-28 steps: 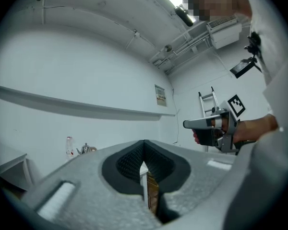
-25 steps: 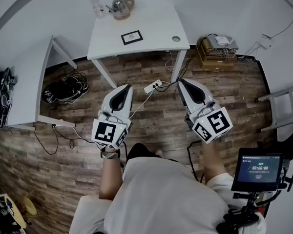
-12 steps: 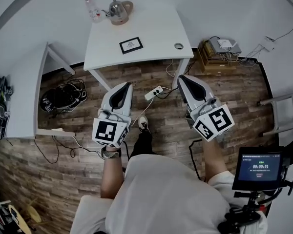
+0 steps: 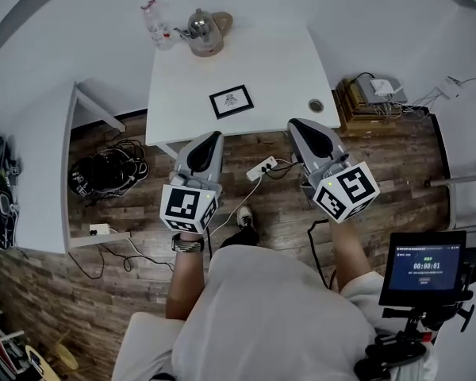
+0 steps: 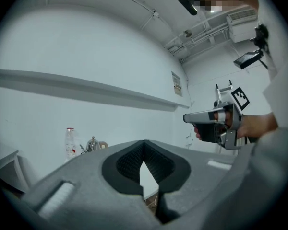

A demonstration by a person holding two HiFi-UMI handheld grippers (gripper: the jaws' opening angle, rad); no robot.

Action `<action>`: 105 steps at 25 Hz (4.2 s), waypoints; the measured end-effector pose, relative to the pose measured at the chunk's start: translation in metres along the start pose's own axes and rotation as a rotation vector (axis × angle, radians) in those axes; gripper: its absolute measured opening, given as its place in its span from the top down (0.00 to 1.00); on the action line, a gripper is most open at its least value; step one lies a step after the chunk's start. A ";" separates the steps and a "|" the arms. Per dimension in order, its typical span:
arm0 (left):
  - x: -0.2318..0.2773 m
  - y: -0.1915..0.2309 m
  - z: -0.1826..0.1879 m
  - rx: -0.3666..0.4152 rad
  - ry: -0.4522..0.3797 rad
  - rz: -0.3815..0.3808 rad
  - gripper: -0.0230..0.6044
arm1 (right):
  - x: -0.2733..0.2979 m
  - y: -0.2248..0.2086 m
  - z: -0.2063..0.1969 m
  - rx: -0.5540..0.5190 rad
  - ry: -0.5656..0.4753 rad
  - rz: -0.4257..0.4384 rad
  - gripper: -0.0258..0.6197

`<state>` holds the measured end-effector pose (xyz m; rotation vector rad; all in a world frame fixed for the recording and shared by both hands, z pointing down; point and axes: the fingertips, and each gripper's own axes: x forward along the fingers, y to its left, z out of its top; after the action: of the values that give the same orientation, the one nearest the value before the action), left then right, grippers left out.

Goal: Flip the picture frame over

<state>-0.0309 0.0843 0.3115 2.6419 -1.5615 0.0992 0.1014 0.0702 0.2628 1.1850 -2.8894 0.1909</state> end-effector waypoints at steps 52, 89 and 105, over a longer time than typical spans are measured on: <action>0.126 0.123 -0.133 -0.125 0.298 0.275 0.81 | 0.158 -0.130 -0.150 0.237 0.334 0.057 0.78; 0.174 0.159 -0.297 -0.377 0.600 0.164 0.81 | 0.234 -0.167 -0.356 0.437 0.792 0.012 0.72; 0.178 0.143 -0.303 -0.413 0.637 0.108 0.82 | 0.228 -0.153 -0.359 0.464 0.880 0.160 0.73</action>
<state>-0.0765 -0.1115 0.6337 1.9400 -1.3188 0.5063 0.0340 -0.1545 0.6493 0.6263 -2.1739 1.1081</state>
